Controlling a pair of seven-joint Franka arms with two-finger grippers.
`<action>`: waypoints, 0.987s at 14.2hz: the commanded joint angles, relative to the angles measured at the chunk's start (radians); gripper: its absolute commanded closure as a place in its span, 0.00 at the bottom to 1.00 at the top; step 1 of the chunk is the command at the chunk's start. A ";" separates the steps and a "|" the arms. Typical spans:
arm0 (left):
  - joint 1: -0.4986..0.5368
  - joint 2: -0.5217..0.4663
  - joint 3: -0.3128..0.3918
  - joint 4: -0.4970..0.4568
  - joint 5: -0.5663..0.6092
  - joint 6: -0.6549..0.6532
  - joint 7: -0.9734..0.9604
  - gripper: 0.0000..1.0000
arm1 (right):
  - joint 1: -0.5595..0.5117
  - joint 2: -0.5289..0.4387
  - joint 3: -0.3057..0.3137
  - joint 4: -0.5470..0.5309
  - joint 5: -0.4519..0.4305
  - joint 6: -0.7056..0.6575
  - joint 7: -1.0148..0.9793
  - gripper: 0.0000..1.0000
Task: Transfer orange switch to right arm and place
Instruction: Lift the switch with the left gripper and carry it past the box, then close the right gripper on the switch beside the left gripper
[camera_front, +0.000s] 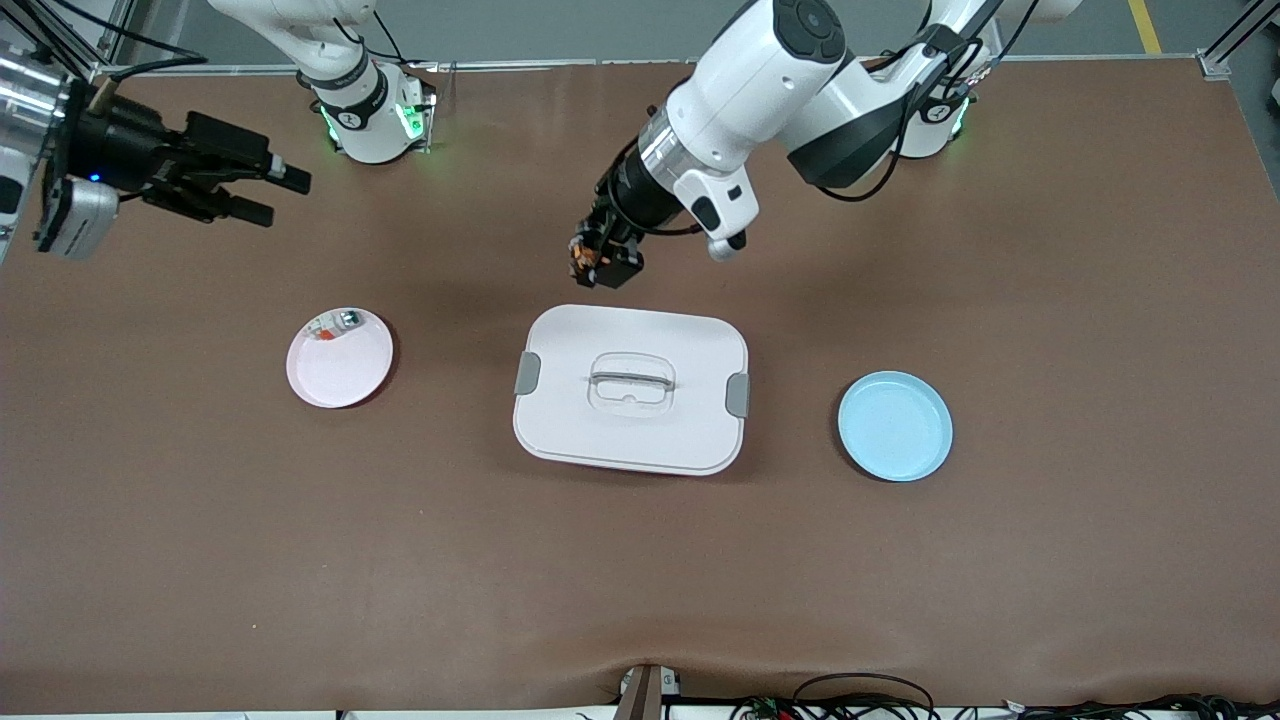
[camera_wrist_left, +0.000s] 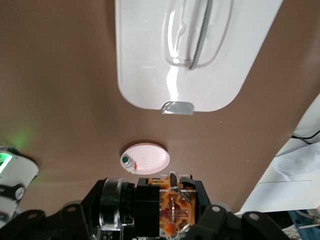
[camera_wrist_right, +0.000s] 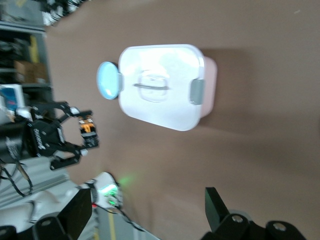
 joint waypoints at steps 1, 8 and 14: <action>0.009 -0.002 -0.023 0.068 -0.070 -0.094 -0.003 0.65 | 0.036 -0.134 -0.003 -0.164 0.074 0.080 0.000 0.00; 0.003 0.004 -0.034 0.128 -0.103 -0.137 0.005 0.64 | 0.211 -0.233 -0.001 -0.285 0.195 0.293 0.198 0.00; -0.006 0.002 -0.035 0.128 -0.095 -0.136 0.006 0.62 | 0.361 -0.165 0.067 -0.274 0.156 0.530 0.299 0.00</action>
